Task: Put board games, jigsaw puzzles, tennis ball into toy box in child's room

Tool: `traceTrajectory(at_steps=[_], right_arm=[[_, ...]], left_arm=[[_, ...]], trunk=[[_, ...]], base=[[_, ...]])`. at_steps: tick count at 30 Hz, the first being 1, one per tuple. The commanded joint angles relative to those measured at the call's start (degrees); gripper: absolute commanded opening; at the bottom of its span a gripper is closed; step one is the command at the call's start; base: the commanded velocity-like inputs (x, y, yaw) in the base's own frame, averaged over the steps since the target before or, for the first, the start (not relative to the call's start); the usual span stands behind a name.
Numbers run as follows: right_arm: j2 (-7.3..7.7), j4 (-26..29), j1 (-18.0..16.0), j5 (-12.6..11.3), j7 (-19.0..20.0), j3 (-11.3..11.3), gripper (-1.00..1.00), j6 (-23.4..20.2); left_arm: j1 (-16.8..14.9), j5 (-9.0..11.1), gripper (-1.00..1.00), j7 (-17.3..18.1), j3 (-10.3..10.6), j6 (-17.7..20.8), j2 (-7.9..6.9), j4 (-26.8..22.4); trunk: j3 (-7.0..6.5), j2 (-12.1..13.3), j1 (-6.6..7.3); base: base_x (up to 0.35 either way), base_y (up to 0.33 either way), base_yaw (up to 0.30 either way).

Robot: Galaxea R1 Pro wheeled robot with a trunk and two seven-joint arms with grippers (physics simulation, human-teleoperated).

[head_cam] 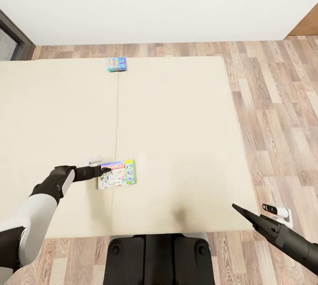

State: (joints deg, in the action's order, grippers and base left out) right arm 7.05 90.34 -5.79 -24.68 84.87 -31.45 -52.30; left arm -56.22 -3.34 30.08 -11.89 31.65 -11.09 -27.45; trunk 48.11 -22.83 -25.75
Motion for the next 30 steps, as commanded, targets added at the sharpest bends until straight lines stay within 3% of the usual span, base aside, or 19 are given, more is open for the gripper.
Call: traceTrajectory(at_steps=[1, 30], right_arm=[[-0.01, 0.01, -0.02, -0.10, 0.11, -0.02, 1.00, -0.55], [-0.29, 0.01, -0.02, -0.03, -0.05, -0.10, 1.00, -0.44]], left_arm=[[-0.03, -0.35, 1.00, 0.39, -0.42, 0.31, 0.04, -0.06], [-0.02, -0.44, 1.00, 0.42, -0.42, -0.18, 0.09, -0.06]], trunk=[[0.16, -0.09, -0.03], [0.67, -0.09, -0.03]], base=[[0.000, 0.000, 0.000], [0.000, 0.000, 0.000]])
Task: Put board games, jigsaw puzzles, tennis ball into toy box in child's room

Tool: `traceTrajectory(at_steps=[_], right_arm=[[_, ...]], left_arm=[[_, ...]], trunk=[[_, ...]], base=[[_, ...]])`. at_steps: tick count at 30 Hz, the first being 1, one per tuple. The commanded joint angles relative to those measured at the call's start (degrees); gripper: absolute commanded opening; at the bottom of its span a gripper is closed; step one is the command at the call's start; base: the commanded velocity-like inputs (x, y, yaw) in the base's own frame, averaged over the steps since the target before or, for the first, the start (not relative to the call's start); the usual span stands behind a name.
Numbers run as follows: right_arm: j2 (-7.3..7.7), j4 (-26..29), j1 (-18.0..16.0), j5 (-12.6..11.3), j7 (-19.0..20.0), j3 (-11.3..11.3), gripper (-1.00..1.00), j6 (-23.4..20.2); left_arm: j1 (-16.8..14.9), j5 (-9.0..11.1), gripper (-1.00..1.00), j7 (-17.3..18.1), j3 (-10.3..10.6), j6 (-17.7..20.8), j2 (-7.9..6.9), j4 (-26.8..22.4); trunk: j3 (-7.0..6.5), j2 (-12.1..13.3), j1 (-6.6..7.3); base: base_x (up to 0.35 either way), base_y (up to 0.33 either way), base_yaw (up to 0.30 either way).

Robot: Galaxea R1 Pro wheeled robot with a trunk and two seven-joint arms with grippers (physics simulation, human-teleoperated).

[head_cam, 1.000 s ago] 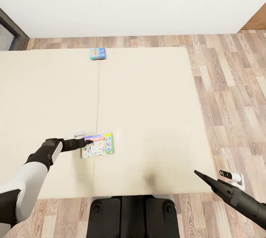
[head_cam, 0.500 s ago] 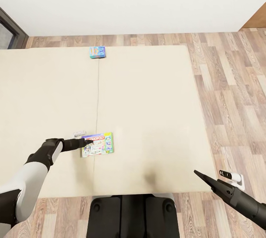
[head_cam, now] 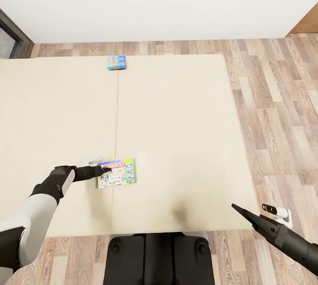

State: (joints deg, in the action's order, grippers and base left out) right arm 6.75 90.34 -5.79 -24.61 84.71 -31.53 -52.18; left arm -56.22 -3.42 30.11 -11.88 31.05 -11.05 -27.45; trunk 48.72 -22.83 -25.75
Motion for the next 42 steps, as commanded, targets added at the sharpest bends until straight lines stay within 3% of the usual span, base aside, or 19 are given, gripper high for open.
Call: traceTrajectory(at_steps=[1, 31, 42], right_arm=[[0.01, 0.01, -0.02, -0.10, 0.09, -0.02, 1.00, -0.56], [0.01, 0.01, -0.03, -0.09, 0.08, 0.04, 1.00, -0.56], [-0.04, 0.01, -0.04, -0.09, 0.02, 0.07, 1.00, -0.56]], left_arm=[[-0.02, -0.36, 1.00, 0.39, -0.42, 0.42, 0.04, -0.06], [-0.02, -0.36, 1.00, 0.39, -0.41, 0.42, -0.02, -0.06], [-0.02, -0.36, 1.00, 0.39, -0.42, 0.42, -0.02, -0.06]], trunk=[[0.06, -0.09, -0.03], [0.06, -0.09, -0.03], [0.06, -0.09, -0.03]], base=[[0.000, 0.000, 0.000], [0.000, -0.089, 0.000], [0.000, -0.193, 0.000]])
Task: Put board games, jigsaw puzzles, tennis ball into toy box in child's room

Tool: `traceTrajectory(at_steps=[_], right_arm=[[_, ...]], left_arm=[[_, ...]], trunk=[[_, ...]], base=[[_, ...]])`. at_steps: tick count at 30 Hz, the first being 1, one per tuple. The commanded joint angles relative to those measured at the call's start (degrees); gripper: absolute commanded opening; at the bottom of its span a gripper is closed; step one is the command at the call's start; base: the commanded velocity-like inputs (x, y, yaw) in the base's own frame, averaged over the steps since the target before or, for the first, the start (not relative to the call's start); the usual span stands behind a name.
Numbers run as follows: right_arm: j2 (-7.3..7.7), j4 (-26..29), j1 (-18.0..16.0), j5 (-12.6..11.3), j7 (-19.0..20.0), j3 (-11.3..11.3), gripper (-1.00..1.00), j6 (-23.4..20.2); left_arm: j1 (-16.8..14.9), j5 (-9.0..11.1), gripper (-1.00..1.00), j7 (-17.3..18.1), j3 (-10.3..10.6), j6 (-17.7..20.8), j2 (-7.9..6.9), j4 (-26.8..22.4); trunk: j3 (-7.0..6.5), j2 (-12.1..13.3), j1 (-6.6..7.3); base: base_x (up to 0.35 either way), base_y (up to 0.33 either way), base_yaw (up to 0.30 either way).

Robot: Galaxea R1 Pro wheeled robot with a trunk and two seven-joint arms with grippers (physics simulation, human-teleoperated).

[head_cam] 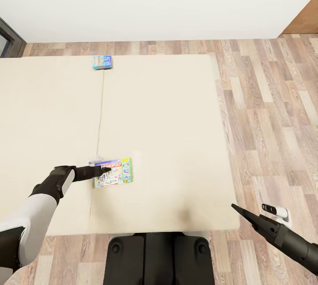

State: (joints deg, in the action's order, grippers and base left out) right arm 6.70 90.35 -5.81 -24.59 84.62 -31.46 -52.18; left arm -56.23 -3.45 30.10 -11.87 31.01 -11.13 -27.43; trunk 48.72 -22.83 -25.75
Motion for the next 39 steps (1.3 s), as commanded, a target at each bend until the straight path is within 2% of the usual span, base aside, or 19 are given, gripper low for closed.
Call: traceTrajectory(at_steps=[1, 39], right_arm=[[0.01, 0.00, -0.01, -0.11, 0.11, -0.01, 1.00, -0.55], [0.04, 0.00, 0.00, -0.03, 0.10, -0.04, 1.00, -0.55]], left_arm=[[-0.02, -0.33, 1.00, 0.39, -0.43, 0.45, 0.05, -0.08], [-0.02, -0.33, 1.00, 0.39, -0.52, 0.45, 0.07, -0.08]], trunk=[[0.06, -0.09, -0.03], [0.06, -0.09, -0.03]], base=[[0.000, -0.123, 0.000], [0.000, -0.219, 0.000]])
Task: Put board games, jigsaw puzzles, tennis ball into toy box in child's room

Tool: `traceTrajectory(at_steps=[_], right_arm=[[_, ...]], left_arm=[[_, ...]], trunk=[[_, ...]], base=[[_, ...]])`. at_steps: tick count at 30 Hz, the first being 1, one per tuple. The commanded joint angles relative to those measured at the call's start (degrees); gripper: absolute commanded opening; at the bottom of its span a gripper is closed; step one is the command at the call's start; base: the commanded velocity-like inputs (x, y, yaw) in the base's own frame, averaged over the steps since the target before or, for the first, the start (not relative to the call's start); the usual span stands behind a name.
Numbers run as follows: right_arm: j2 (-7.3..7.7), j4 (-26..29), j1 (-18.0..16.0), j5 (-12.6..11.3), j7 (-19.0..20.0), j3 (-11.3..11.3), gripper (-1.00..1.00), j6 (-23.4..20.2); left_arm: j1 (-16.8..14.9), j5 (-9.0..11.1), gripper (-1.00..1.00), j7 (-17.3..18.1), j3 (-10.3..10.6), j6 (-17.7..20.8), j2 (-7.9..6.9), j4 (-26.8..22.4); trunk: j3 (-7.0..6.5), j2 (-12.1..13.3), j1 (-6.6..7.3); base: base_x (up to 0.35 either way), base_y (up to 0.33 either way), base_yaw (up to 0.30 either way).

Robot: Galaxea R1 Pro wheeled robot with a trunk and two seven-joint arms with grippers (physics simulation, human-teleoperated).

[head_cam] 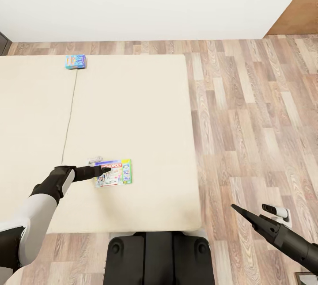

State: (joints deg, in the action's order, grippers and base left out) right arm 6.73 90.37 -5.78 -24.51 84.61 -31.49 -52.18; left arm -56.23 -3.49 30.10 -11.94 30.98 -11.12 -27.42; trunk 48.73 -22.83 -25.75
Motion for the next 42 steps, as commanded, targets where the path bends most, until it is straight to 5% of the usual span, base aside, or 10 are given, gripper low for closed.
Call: traceTrajectory(at_steps=[1, 42], right_arm=[[0.02, -0.02, -0.04, -0.11, 0.11, -0.01, 1.00, -0.55], [0.04, -0.02, -0.02, -0.14, 0.12, -0.06, 1.00, -0.55]], left_arm=[[-0.02, -0.29, 1.00, 0.40, -0.45, 0.49, 0.05, -0.09], [-0.02, -0.29, 1.00, 0.34, -0.43, 0.49, 0.13, -0.09]], trunk=[[0.06, -0.09, -0.03], [0.06, -0.09, -0.03]], base=[[0.000, -0.243, 0.000], [0.000, -0.209, 0.000]])
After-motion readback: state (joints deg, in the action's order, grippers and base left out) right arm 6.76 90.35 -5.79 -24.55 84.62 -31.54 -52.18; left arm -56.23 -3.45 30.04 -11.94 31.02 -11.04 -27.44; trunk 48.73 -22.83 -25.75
